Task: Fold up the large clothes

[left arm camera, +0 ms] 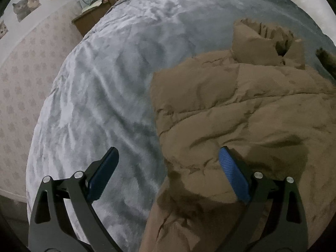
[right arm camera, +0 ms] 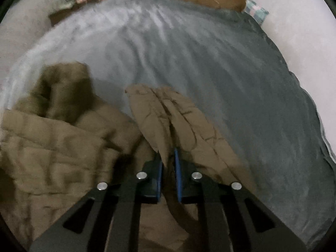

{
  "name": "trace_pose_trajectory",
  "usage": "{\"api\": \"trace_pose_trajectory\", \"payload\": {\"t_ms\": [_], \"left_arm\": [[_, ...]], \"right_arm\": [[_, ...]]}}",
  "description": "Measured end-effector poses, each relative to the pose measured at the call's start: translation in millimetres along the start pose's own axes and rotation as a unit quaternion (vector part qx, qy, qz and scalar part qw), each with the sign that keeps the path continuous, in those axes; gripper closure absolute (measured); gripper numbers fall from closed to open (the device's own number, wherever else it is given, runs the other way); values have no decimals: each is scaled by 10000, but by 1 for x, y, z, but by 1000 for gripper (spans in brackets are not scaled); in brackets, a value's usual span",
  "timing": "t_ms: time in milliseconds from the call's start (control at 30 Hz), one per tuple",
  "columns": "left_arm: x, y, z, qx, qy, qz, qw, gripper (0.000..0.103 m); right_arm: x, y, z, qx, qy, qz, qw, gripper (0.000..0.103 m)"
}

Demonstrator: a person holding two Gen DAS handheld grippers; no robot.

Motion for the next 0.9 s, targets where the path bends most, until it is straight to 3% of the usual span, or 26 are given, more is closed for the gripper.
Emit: {"api": "trace_pose_trajectory", "payload": {"t_ms": [133, 300, 400, 533, 667, 700, 800, 833, 900], "left_arm": [[-2, 13, 4, 17, 15, -109, 9999, 8], [0, 24, 17, -7, 134, -181, 9997, 8], [3, 28, 28, -46, 199, -193, 9996, 8], [10, 37, 44, -119, 249, -205, 9994, 8], [13, 38, 58, -187, 281, -142, 9993, 8], [13, 36, 57, -206, 276, -132, 9993, 8], [12, 35, 54, -150, 286, -111, 9994, 8], [11, 37, 53, -99, 294, -104, 9995, 8], [6, 38, 44, 28, 316, -100, 9994, 8]], "right_arm": [[-11, 40, 29, -355, 134, -531, 9979, 92], [-25, 71, 107, -1058, 763, -821, 9880, 93], [-17, 74, 165, -1466, 1218, -723, 9790, 92], [3, 56, 226, -1597, 1785, -385, 9701, 93], [29, 40, 247, -1509, 1989, 39, 9683, 91], [30, 38, 245, -1511, 1936, 84, 9693, 89], [34, 48, 238, -1534, 1833, 115, 9710, 51], [33, 55, 236, -1494, 1849, 50, 9713, 46], [28, 66, 228, -1457, 1804, -86, 9727, 46]]}}
Point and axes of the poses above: each gripper's, at about its wrist camera, not at the fingertips, and y roughly against the way its jaws point, z to its left, x to its underside, the point moved 4 cm from there along -y, roughly the way its jaws point, and after that the axes turned 10 degrees about y, right-handed, at the moved point
